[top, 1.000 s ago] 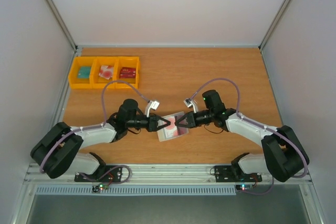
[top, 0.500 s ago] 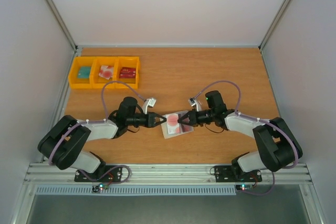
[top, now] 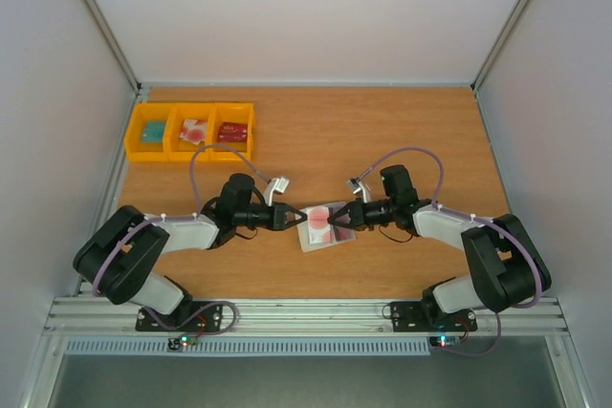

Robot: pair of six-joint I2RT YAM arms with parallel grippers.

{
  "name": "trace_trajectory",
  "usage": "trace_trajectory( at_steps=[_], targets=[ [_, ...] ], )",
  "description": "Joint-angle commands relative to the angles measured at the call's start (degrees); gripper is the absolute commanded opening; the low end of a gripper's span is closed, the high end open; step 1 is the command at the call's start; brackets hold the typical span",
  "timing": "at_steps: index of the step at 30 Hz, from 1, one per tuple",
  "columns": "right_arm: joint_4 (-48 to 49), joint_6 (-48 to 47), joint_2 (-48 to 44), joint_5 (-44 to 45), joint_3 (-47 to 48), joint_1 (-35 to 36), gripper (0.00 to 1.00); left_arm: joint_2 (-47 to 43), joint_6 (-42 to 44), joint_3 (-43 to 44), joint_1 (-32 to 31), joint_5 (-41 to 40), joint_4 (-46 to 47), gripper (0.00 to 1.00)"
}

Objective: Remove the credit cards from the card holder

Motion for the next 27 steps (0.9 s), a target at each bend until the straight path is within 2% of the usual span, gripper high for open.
trace_trajectory(
  at_steps=[1, 3, 11, 13, 15, 17, 19, 22, 24, 27],
  targets=[
    [-6.6, -6.8, -0.6, -4.1, 1.8, -0.7, 0.01, 1.7, 2.3, 2.0, -0.7, 1.6, 1.2, 0.00],
    [-11.5, -10.3, -1.6, -2.8, 2.7, -1.4, 0.01, 2.0, 2.7, 2.4, -0.7, 2.6, 1.0, 0.00],
    [-9.7, -7.8, -3.3, -4.2, 2.1, -3.5, 0.01, 1.9, 4.6, 2.7, 0.5, 4.8, -0.2, 0.00],
    [-8.5, -7.1, -3.0, -3.9, 1.1, -3.5, 0.01, 1.8, 4.6, 3.5, 1.2, 3.9, -2.9, 0.00],
    [-2.8, -3.3, -1.8, -4.0, -0.7, -3.4, 0.01, 2.0, 5.1, 5.4, 3.0, 2.7, -8.6, 0.00],
    [4.7, 1.1, 1.2, -3.8, -2.4, -2.7, 0.01, 3.1, 3.9, 6.8, 4.6, 5.7, -11.6, 0.00],
    [8.0, 1.9, 5.3, -3.2, -2.4, -1.9, 0.01, 5.2, 3.4, 7.5, 3.8, 12.1, -11.8, 0.00],
    [14.8, 4.6, 8.6, -4.0, -4.0, -1.9, 0.01, 8.4, 7.9, 9.7, 2.0, 14.2, -15.2, 0.00],
    [13.8, 4.1, 8.0, -3.4, -4.2, -1.9, 0.01, 10.3, 12.1, 10.5, 2.1, 11.5, -18.1, 0.00],
    [3.0, -0.3, 5.2, -0.5, -3.3, -1.9, 0.01, 12.7, 16.7, 11.1, 2.8, 12.2, -20.4, 0.00]
  ],
)
